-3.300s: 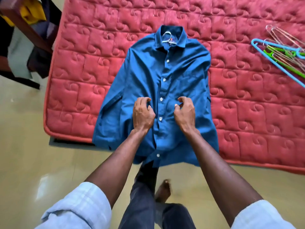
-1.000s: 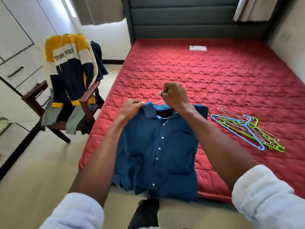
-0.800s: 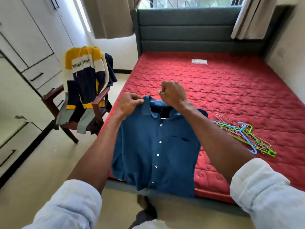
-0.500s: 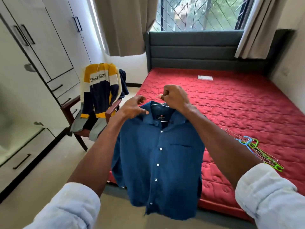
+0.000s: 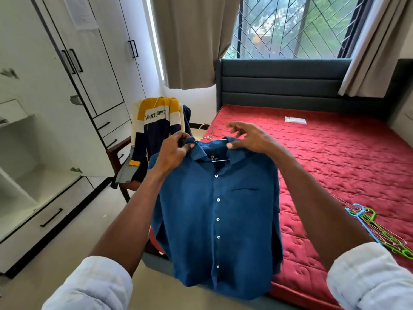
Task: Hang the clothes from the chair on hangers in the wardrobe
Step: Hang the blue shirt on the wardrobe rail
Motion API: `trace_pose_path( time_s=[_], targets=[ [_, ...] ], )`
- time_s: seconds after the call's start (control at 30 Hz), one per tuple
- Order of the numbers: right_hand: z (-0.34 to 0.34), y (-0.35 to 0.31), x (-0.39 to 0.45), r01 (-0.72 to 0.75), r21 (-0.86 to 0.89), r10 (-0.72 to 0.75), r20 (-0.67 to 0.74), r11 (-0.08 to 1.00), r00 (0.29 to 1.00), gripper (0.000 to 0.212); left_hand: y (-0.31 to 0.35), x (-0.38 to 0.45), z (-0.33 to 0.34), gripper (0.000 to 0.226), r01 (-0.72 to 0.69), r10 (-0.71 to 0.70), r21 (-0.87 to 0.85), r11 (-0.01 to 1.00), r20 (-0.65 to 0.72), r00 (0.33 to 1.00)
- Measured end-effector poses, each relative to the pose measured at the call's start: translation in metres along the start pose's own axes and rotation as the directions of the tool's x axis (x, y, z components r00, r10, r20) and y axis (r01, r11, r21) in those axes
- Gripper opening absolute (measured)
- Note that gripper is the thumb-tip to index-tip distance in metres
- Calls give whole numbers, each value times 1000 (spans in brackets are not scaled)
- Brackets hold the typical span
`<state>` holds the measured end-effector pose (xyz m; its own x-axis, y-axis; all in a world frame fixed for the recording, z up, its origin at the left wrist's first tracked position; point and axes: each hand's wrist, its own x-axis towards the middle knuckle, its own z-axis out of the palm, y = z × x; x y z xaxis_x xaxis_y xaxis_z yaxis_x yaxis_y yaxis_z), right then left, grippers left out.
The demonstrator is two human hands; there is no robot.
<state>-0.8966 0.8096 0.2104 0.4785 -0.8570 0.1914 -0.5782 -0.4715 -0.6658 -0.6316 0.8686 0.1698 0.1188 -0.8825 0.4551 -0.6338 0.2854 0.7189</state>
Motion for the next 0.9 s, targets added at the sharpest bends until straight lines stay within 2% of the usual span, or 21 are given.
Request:
trace_pose_path(
  time_s=[0.03, 0.07, 0.1, 0.13, 0.17, 0.2, 0.27, 0.33, 0.4, 0.43, 0.47, 0.5, 0.57, 0.67, 0.77, 0.87, 0.9],
  targets=[
    [0, 4, -1, -16, -62, 19, 58, 998, 998, 59, -3, -1, -4, 17, 9, -10, -19, 1000, -32, 999],
    [2, 6, -1, -26, -118, 36, 82, 993, 996, 46, -4, -2, -8, 20, 15, -17, -31, 999, -53, 998],
    [6, 9, 1, -37, -145, 47, 70, 989, 996, 22, -6, -2, -10, 22, 15, -17, -30, 999, -66, 998],
    [8, 8, 2, -25, -150, 31, 38, 988, 999, 9, -6, -1, -13, 21, 13, -14, -13, 1000, -67, 998],
    [12, 7, 6, -37, -147, 37, -3, 988, 999, 29, -6, -1, -15, 20, 12, -11, 12, 1000, -59, 998],
    [16, 7, 9, -31, -139, 24, -50, 990, 998, 39, -5, 0, -19, 19, 14, -13, 37, 999, -35, 999],
    [23, 5, 14, -26, -128, 11, -117, 991, 993, 43, -3, 1, -27, 19, 29, -32, 68, 997, 46, 998],
    [32, 3, 19, 12, -87, -24, -144, 996, 989, 34, -2, 2, -37, 17, 50, -58, 81, 995, 100, 993],
    [36, -2, 22, 49, -13, -50, -67, 999, 996, 10, -2, 1, -45, 17, 63, -69, 74, 995, 73, 995],
    [38, -5, 23, 68, 14, -68, -19, 998, 998, 36, -3, 0, -48, 18, 72, -76, 73, 995, 55, 996],
    [39, -7, 24, 95, 30, -96, 34, 995, 995, 53, -5, -1, -51, 19, 83, -86, 67, 994, 45, 995],
    [42, -9, 27, 114, 8, -114, 53, 993, 992, 58, -7, -2, -54, 20, 95, -97, 56, 994, 33, 995],
    [52, -15, 36, 166, -28, -165, 34, 986, 986, 43, -11, -6, -62, 27, 127, -127, 46, 991, 19, 992],
    [74, -28, 53, 232, -87, -236, -37, 969, 971, 16, -11, -12, -82, 39, 186, -192, 70, 980, 100, 976],
    [101, -49, 67, 294, -92, -296, -5, 951, 955, 16, -14, -14, -107, 34, 216, -221, 63, 974, 96, 970],
    [127, -78, 81, 348, -87, -349, 12, 933, 937, 19, -23, -10, -133, 10, 193, -187, 128, 973, -60, 981],
    [135, -90, 86, 350, -83, -350, 16, 933, 937, 21, -27, -7, -144, 15, 185, -170, 165, 969, -104, 980]
  ],
)
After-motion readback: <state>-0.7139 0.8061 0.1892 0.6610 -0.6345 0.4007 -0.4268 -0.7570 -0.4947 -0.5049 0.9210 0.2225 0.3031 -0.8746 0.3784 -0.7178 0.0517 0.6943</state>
